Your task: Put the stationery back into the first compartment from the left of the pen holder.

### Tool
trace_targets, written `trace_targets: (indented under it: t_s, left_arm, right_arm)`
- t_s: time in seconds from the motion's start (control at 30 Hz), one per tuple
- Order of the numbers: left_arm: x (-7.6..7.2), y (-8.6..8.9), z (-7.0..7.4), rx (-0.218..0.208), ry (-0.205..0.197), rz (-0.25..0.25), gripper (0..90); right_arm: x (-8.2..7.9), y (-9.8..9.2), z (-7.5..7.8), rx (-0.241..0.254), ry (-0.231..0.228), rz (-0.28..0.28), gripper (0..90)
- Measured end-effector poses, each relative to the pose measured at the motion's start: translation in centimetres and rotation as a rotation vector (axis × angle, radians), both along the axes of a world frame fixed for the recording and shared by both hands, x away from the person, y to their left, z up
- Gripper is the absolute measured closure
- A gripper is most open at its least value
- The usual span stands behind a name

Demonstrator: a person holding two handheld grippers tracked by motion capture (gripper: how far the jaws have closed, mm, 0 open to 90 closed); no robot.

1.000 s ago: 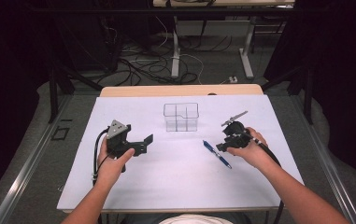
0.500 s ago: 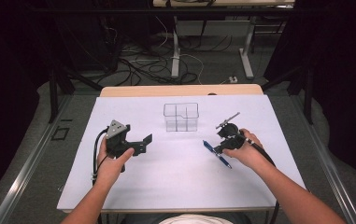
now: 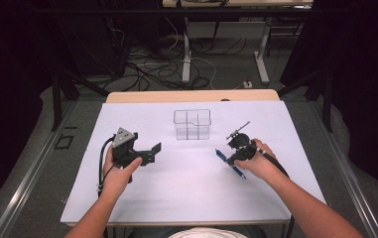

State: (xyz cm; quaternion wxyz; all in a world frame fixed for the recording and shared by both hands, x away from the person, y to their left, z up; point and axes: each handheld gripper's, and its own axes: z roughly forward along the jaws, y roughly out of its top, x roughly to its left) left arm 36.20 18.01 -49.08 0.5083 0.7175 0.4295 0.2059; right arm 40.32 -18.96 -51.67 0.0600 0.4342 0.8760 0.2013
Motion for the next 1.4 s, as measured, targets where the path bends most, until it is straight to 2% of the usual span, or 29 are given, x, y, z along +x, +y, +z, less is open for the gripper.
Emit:
trace_targets:
  t_s: [0.07,0.1,0.17,0.27,0.33,0.37,0.4,0.43,0.47,0.5,0.53,0.57,0.6,0.63,0.7,0.73,0.77,0.8,0.9,1.1,1.13,1.17,1.2,1.23,1.27,1.3,1.37,1.4]
  left_arm:
    - [0.0,0.0,0.0,0.001,0.0,0.0,0.7]
    - [0.0,0.0,0.0,0.001,0.0,0.0,0.7]
    - [0.0,0.0,0.0,0.0,0.0,0.0,0.7]
    - [0.0,0.0,0.0,0.001,-0.003,0.0,0.7]
    - [0.0,0.0,0.0,0.002,-0.003,0.0,0.7]
    - [0.0,0.0,0.0,0.002,-0.004,0.001,0.7]
    - [0.0,0.0,0.0,0.001,-0.003,0.001,0.7]
    - [0.0,0.0,0.0,0.001,-0.003,0.001,0.7]
    - [0.0,0.0,0.0,0.002,-0.003,0.001,0.7]
    - [0.0,0.0,0.0,0.002,-0.003,0.002,0.7]
    - [0.0,0.0,0.0,0.001,-0.003,0.002,0.7]
    - [0.0,0.0,0.0,0.002,-0.003,0.001,0.7]
    - [0.0,0.0,-0.1,0.001,0.001,0.003,0.7]
    - [0.0,0.0,-0.1,-0.004,0.004,0.005,0.7]
    - [0.0,0.1,-0.1,0.009,0.004,0.0,0.7]
    - [0.0,0.1,-0.1,0.008,0.005,0.0,0.7]
    - [0.0,0.0,-0.1,0.008,0.006,0.0,0.7]
    - [0.0,0.0,-0.1,-0.001,0.005,0.003,0.7]
    - [0.0,0.0,-0.1,-0.001,0.003,0.004,0.7]
    - [0.0,0.0,-0.1,-0.002,0.005,0.004,0.7]
    - [0.0,0.0,-0.1,-0.002,0.005,0.003,0.7]
    - [0.0,0.0,-0.1,-0.002,0.005,0.003,0.7]
    - [0.0,0.0,-0.1,-0.003,0.005,0.004,0.7]
    - [0.0,0.0,0.0,-0.003,0.005,0.004,0.7]
    - [0.0,0.0,0.0,-0.004,0.005,0.004,0.7]
    - [0.0,0.0,0.0,-0.004,0.006,0.005,0.7]
    - [0.0,0.0,-0.1,-0.011,0.008,0.006,0.7]
    - [0.0,0.0,-0.1,-0.01,0.008,0.006,0.7]
  right_arm:
    - [0.1,0.1,-0.3,0.01,-0.001,0.0,66.9]
    - [0.0,0.3,-0.3,-0.01,0.024,-0.015,67.8]
    - [0.1,0.3,-0.4,-0.008,0.026,-0.004,68.4]
    - [0.1,0.4,-0.5,-0.02,0.048,-0.018,70.3]
    - [0.2,0.4,-0.7,-0.008,0.034,-0.01,70.6]
    - [0.2,0.3,-0.8,-0.015,0.047,-0.008,71.7]
    - [0.2,0.3,-1.3,0.012,0.013,-0.019,71.9]
    - [0.2,0.3,-1.4,0.021,0.012,-0.031,72.2]
    - [0.3,0.3,-0.5,-0.068,0.098,-0.017,72.7]
    - [0.2,0.3,-0.5,-0.064,0.107,-0.024,72.9]
    - [0.2,0.3,-0.5,-0.064,0.107,-0.024,72.9]
    - [0.2,0.3,-1.3,-0.001,0.047,-0.035,73.4]
    - [0.3,0.2,-1.1,-0.021,0.071,-0.032,73.7]
    - [0.3,0.2,-0.7,-0.071,0.1,-0.032,73.7]
    - [0.3,0.3,-0.9,-0.057,0.094,-0.032,74.0]
    - [0.3,0.4,-1.5,-0.008,0.044,-0.044,74.6]
    - [0.3,0.4,-1.5,0.001,0.054,-0.041,74.9]
    - [0.3,0.4,-1.5,-0.025,0.048,-0.043,75.7]
    - [0.4,0.4,-1.3,-0.057,0.065,-0.04,76.6]
    - [0.4,0.6,-1.3,-0.045,0.073,-0.039,79.1]
    - [0.4,0.7,-1.2,-0.067,0.077,-0.034,79.2]
    - [0.4,0.7,-1.2,-0.067,0.077,-0.034,79.2]
    - [0.4,0.9,-1.0,-0.107,0.092,-0.046,79.2]
    - [0.4,0.9,-1.1,-0.084,0.083,-0.045,79.3]
    - [0.4,0.9,-1.1,-0.084,0.083,-0.045,79.3]
    - [0.4,1.0,-1.5,-0.053,0.049,-0.052,79.4]
    - [0.4,1.0,-1.5,-0.053,0.049,-0.053,79.4]
    - [0.4,1.0,-1.3,-0.066,0.064,-0.057,79.5]
